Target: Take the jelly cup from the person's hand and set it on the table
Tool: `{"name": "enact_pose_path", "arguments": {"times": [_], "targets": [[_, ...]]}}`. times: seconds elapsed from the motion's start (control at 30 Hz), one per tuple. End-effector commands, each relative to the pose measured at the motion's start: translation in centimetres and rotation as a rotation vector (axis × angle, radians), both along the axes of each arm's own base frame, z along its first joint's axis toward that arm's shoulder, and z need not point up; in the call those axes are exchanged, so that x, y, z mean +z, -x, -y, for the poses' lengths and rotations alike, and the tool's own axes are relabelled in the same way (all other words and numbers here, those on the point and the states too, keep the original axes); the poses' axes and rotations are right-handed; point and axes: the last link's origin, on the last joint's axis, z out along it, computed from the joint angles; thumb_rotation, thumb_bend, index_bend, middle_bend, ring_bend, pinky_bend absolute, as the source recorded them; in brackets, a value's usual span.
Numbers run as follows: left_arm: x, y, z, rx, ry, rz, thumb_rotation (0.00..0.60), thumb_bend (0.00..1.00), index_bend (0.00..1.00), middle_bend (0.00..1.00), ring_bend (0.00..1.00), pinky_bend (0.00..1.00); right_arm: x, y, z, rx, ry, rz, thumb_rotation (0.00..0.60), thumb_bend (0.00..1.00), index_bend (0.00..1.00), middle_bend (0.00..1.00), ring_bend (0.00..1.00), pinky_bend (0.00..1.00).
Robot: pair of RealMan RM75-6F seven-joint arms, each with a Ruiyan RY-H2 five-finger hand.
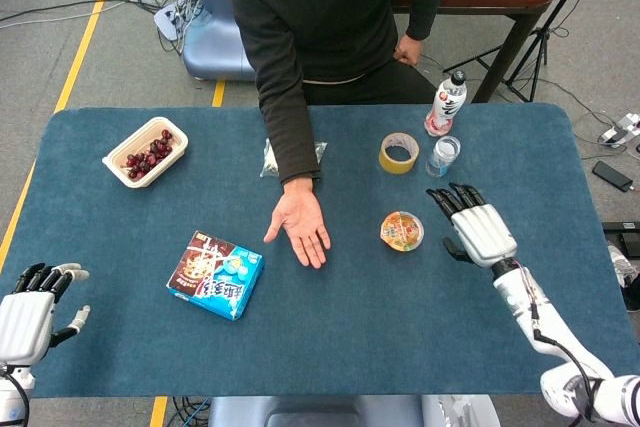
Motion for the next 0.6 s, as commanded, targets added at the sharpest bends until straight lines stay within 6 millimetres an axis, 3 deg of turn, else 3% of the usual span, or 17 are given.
{"name": "enact_pose_path", "arguments": {"times": [0.03, 0.43, 0.6], "targets": [[-0.1, 0.0, -0.2, 0.001, -0.002, 0.0, 0.6, 0.3, 0.35, 0.28, 0.23, 0.13, 2.4, 1.7, -3.3, -0.013, 0.088, -0.014, 0.6, 0.39, 0.0, 0.15, 0.0, 0.09], [-0.6, -0.5, -1.0, -0.02, 0.007, 0.001, 0.6, 0.3, 0.35, 0.28, 0.23, 0.13, 5.6, 4.9, -10.7, -0.089, 0.205, -0.015, 0.6, 0.39, 0.04, 0.18, 0.03, 0.09], [-0.7, -0.7, -1.3, -0.024, 0.011, 0.002, 0.6, 0.3, 0.35, 0.28, 0.23, 0.13, 6.2, 5.7, -12.3, -0.127, 0.239, 0.0, 0.6, 0.39, 0.05, 0.19, 0.03, 0.09]]}}
